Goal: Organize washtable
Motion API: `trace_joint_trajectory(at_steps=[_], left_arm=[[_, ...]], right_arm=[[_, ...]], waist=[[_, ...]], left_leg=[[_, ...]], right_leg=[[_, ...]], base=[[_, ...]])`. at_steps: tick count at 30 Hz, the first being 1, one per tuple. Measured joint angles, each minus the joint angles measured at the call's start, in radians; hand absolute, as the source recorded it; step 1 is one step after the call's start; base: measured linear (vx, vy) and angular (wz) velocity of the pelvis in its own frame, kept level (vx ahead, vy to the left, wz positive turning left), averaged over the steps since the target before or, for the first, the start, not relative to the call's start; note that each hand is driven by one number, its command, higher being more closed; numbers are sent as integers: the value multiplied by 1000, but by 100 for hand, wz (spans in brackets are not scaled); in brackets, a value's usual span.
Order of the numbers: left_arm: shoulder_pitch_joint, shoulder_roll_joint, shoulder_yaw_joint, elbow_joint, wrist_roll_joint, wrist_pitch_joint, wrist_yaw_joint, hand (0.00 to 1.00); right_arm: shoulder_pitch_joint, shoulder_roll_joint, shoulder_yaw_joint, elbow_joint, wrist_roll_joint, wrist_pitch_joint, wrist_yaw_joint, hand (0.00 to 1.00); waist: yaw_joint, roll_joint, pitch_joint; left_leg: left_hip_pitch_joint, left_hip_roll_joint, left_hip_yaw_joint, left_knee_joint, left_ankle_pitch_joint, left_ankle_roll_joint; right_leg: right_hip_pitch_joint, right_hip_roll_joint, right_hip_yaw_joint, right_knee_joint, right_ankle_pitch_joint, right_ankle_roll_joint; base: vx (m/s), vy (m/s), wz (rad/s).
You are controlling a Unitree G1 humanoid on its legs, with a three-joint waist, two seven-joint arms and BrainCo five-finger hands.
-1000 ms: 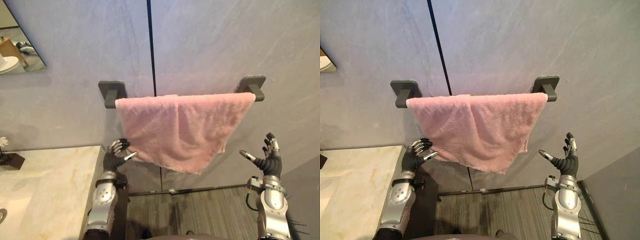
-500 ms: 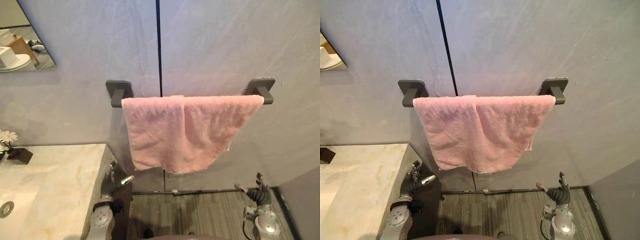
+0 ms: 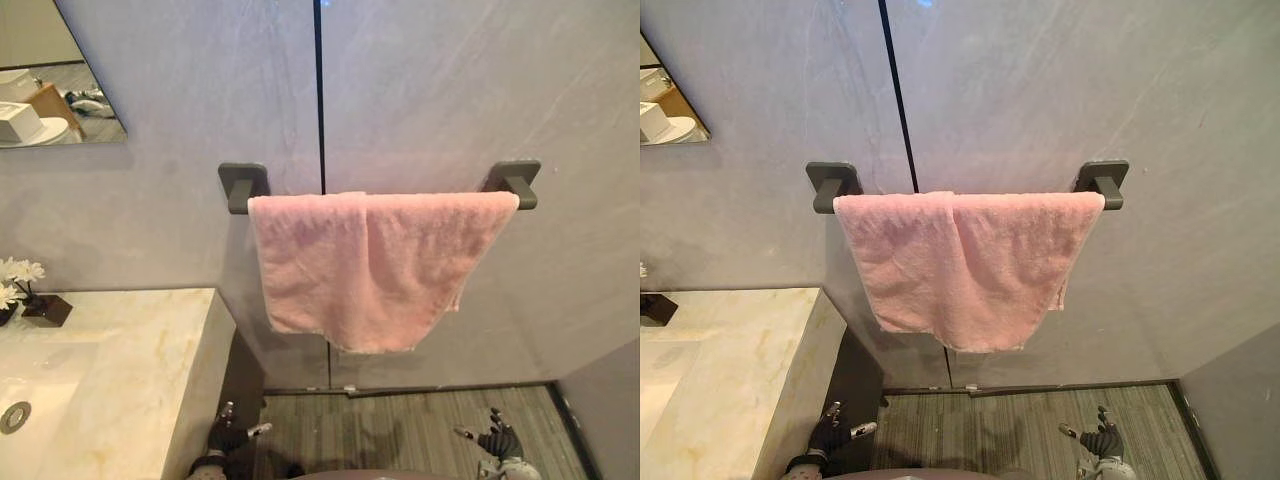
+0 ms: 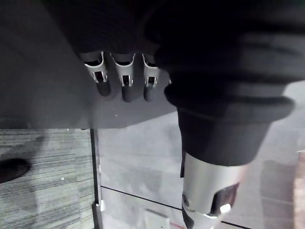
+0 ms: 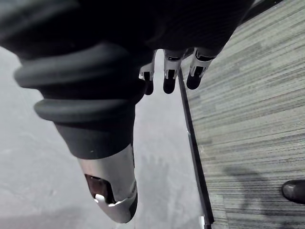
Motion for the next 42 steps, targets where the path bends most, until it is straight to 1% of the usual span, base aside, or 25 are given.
trace_joint_trajectory(at_steps=[4, 6, 9, 11, 12, 13, 14, 15, 17, 18, 20, 21, 22, 23, 24, 25, 27, 28, 29, 30, 32, 35, 37, 40, 42], left_arm=[[-9, 0, 0, 16, 0, 0, 0, 0], [-43, 1, 1, 13, -1, -1, 1, 0], [-99, 25, 6, 0, -3, 0, 6, 0], [-103, 30, 4, -25, -5, 2, 5, 0], [-104, 28, 4, -47, -9, -2, 6, 0], [-104, 29, 4, -70, -12, -3, 7, 0], [-103, 30, 7, -81, -12, -5, 9, 0], [-101, 30, 24, -101, -13, -6, 17, 0], [-101, 19, 37, -104, -13, -6, 27, 0], [-94, 20, 40, -104, -21, -5, 29, 0], [-70, -4, 49, -115, -34, -6, 32, 0], [-50, -13, 35, -124, -34, -6, 34, 0], [-50, -15, 25, -124, -34, -6, 34, 0], [-54, -20, 8, -121, -35, -5, 35, 0], [-60, -20, -11, -121, -34, -5, 34, 0], [-59, -21, -11, -121, -34, -4, 34, 0], [-63, -15, -12, -123, -34, -2, 35, 0], [-66, -12, -12, -124, -34, -2, 35, 0], [-77, -7, -13, -124, -34, -3, 35, 0], [-87, -7, -15, -124, -34, -4, 36, 0], [-97, -6, -16, -118, -33, -4, 35, 0], [-127, 0, -30, -109, -33, -4, 32, 0], [-142, 8, -52, -99, -34, -3, 30, 0], [-124, 52, -57, -97, -32, 0, 30, 0], [-103, 70, -61, -95, -31, 0, 30, 0]], right_arm=[[-15, -18, 55, 10, -6, 2, 1, 0], [-38, -16, 63, 9, -5, 2, -1, 0], [-88, -9, 113, -19, 2, 3, -2, 0], [-90, -6, 135, -48, 15, 1, -2, 0], [-84, 1, 136, -56, 26, 2, -2, 0], [-64, 10, 142, -77, 39, 2, -2, 0], [-53, 14, 149, -92, 43, 1, -2, 0], [-41, 22, 167, -123, 44, -1, -1, 0], [-40, 22, 173, -134, 50, -4, -1, 0], [-44, 19, 173, -134, 54, -3, -2, 0], [-55, 12, 174, -132, 64, -2, -2, 0], [-60, 5, 174, -133, 78, -7, -4, 0], [-59, 1, 174, -132, 82, -9, -5, 0], [-60, -7, 174, -123, 85, -9, -8, 0], [-52, -12, 173, -117, 92, -8, -17, 0], [-53, -9, 173, -112, 94, -7, -23, 0], [-48, -17, 158, -110, 112, -7, -32, 0], [-47, -18, 157, -110, 113, -7, -32, 0], [-37, -20, 152, -109, 116, -8, -32, 0], [-22, -21, 148, -98, 121, -8, -31, 0], [-20, -15, 144, -62, 122, -7, -28, 0], [-18, 0, 113, -41, 130, -6, -26, 0], [-27, 11, 74, -40, 142, -7, -26, 0], [-38, 40, 74, -36, 152, -11, -26, 0], [-38, 44, 74, -13, 152, -16, -25, 0]], waist=[[9, -3, 15], [28, -8, 32], [34, -23, 78], [47, -17, 86], [51, -13, 92], [53, -13, 92], [55, -13, 92], [64, -29, 84], [87, -32, 84], [104, -34, 86], [133, -17, 82], [131, 9, 79], [129, 17, 82], [104, 30, 95], [71, 18, 110], [72, 14, 117], [80, -6, 119], [79, -4, 118], [71, -6, 117], [61, 8, 109], [49, 27, 98], [21, 39, 89], [18, 49, 59], [23, 13, 38], [23, 8, 25]], left_leg=[[-49, 1, 15, 6, -3, -3], [-109, 3, 18, 24, 1, -6], [-283, 25, 26, 211, -50, 5], [-334, 46, 27, 282, -73, 11], [-336, 54, 21, 306, -80, 20], [-347, 51, -1, 343, -81, 21], [-363, 51, -9, 365, -81, 21], [-405, 51, -19, 414, -81, 21], [-457, 51, -32, 470, -80, 21], [-495, 57, -34, 509, -72, 9], [-512, 93, -40, 485, -34, -44], [-530, 128, -73, 443, 22, -67], [-537, 136, -87, 422, 57, -69], [-528, 143, -98, 327, 170, -77], [-508, 142, -74, 244, 257, -84], [-497, 140, -53, 270, 242, -92], [-495, 119, 22, 492, 39, -50], [-493, 120, 33, 533, 7, -39], [-484, 130, 57, 617, -69, -20], [-450, 158, 84, 681, -137, -12], [-379, 204, 123, 695, -201, -17], [-267, 263, 195, 615, -220, -24], [-187, 219, 229, 371, -192, -96], [-172, 166, 229, 284, -139, -82], [-165, 146, 229, 277, -131, -70]], right_leg=[[-57, 0, 16, 17, -6, 5], [-131, 1, 22, 46, -2, 3], [-263, 1, 40, 160, -11, 1], [-296, 11, 73, 214, -24, 23], [-324, 2, 111, 414, -111, 25], [-320, -14, 140, 556, -157, 42], [-313, -21, 160, 613, -172, 55], [-288, -39, 221, 696, -197, 79], [-211, -59, 292, 666, -211, 100], [-127, -59, 317, 523, -277, 94], [-101, -31, 294, 423, -342, 64], [-100, 14, 246, 399, -374, 24], [-104, 33, 226, 399, -381, 9], [-108, 67, 182, 397, -368, -21], [-107, 77, 97, 389, -349, -56], [-108, 77, 86, 398, -345, -63], [-145, 50, 24, 399, -311, -107], [-153, 47, 12, 396, -301, -111], [-169, 37, -22, 388, -281, -115], [-173, 33, -60, 369, -256, -114], [-175, 30, -113, 335, -223, -110], [-177, -3, -198, 318, -193, -83], [-172, -11, -226, 231, -124, -38], [-145, -30, -230, 127, -47, -20], [-131, -37, -227, 103, -21, -7]], base=[[-64, 1, -12], [-32, 3, -5], [-38, -6, -4], [-25, 9, 1], [17, -25, 45], [25, -51, 61], [-12, -168, 72], [-107, -257, 61], [-195, -311, 50], [-294, -356, 25], [-351, -356, 10], [-319, -292, 30], [-426, -354, 84], [-465, -295, 145], [-463, -259, 138], [-421, -226, 102], [-341, -189, 45], [-362, -125, 62], [-305, -60, 80], [-245, -39, 84], [-172, 71, 84], [-219, 199, 106], [-138, 237, 66], [-121, 194, 18], [-138, 127, 8]])
